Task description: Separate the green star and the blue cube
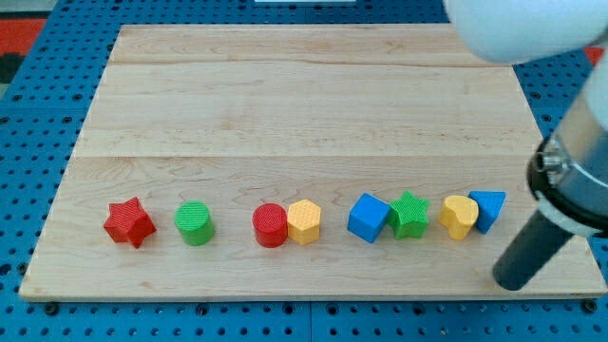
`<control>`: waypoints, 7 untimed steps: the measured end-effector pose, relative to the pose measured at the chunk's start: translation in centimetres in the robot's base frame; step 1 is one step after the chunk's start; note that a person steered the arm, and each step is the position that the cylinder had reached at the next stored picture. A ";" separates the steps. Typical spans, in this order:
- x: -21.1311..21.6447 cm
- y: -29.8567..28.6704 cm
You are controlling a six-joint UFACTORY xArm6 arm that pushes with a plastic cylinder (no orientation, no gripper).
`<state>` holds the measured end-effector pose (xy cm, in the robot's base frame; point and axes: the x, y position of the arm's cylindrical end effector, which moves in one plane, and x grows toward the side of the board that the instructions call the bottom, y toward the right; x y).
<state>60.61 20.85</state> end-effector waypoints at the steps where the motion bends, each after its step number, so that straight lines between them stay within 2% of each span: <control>1: 0.0 0.6; 3: -4.5 -0.2; 4: -1.4 -0.9; 6: -1.2 -11.0; 7: -1.2 -12.8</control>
<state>59.46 8.02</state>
